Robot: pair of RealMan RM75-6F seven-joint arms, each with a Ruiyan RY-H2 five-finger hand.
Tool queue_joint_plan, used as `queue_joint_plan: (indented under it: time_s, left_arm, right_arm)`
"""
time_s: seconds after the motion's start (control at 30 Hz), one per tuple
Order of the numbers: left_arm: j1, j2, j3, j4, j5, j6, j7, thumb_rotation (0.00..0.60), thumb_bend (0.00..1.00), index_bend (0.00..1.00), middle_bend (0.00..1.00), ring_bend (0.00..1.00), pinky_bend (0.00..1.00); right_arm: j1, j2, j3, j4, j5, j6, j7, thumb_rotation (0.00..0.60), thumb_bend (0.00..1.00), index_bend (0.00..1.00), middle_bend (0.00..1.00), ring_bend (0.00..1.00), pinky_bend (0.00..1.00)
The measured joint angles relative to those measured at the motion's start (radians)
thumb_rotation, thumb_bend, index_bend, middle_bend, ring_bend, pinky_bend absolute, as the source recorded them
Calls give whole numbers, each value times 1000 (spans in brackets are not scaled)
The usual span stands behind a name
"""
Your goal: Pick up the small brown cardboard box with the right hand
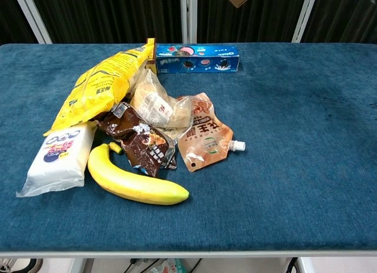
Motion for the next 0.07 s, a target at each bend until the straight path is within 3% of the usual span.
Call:
queue_joint_plan:
  time_s: [0.07]
  left_arm:
    - [0,0,-2,0,0,3,-1,455,0,122,109,119,242]
  right_arm:
    - [-18,9,-5,-7,-35,4,48,600,306,827,728,595,236]
